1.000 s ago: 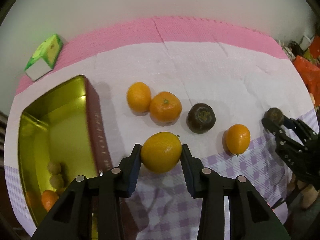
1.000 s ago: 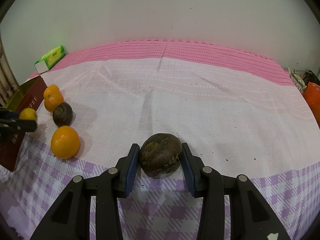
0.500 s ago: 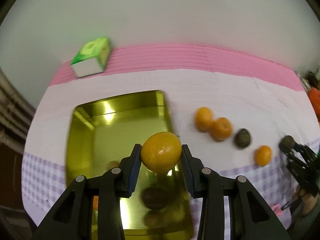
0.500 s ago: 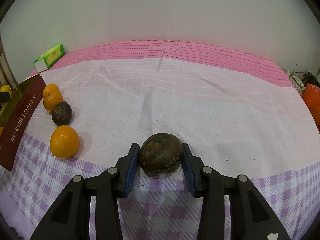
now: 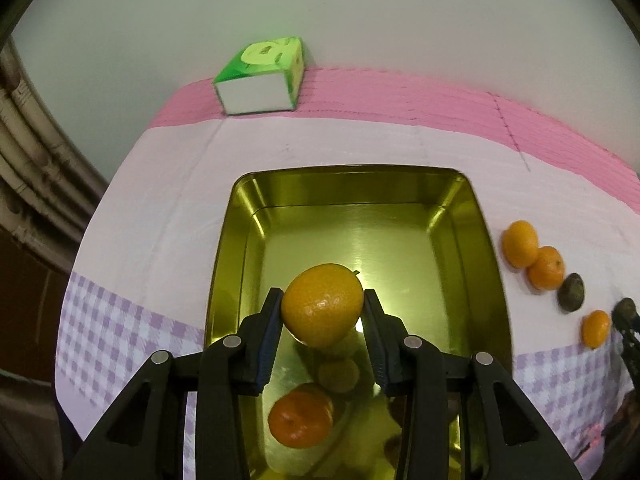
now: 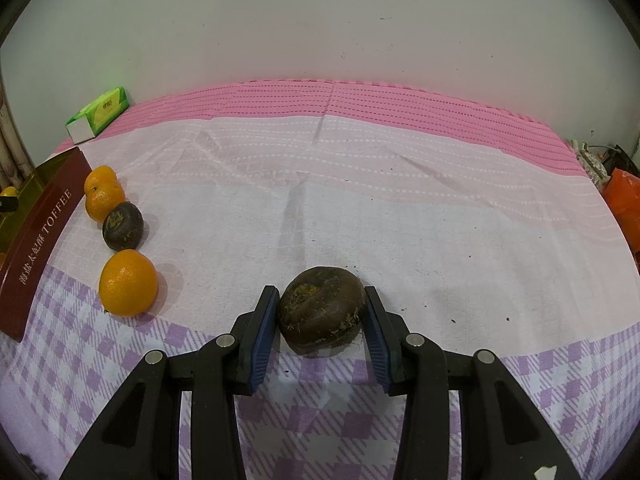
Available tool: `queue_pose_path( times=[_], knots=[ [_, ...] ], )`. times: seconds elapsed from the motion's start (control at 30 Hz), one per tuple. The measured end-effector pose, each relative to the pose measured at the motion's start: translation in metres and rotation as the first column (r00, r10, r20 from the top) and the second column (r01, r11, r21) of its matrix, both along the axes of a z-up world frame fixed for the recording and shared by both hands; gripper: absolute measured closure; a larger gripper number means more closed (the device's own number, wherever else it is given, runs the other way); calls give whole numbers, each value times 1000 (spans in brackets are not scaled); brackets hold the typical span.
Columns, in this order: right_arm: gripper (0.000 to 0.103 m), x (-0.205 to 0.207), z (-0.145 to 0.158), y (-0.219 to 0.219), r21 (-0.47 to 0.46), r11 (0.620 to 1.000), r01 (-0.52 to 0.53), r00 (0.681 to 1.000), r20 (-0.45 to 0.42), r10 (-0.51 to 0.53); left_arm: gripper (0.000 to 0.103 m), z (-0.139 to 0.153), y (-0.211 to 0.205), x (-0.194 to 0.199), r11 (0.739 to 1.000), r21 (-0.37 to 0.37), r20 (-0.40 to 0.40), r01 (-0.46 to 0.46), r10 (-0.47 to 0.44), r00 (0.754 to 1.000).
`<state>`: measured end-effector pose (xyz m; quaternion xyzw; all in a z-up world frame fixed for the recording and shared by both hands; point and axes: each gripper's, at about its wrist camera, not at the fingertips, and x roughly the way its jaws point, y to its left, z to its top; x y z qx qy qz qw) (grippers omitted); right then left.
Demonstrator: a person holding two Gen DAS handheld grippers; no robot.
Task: Organize fruits
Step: 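Lower the yellow orange into the gold tin with the left gripper and release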
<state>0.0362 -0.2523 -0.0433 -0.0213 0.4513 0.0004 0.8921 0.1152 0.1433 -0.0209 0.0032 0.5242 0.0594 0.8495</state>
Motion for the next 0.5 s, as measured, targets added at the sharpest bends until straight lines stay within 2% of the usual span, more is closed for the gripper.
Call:
queue_pose_path(
  times=[0.5],
  knots=[
    [64, 0, 0, 0, -1, 1000, 0, 1000, -1, 0, 63, -21, 6, 6, 999, 33, -48, -17, 19, 999]
  ],
)
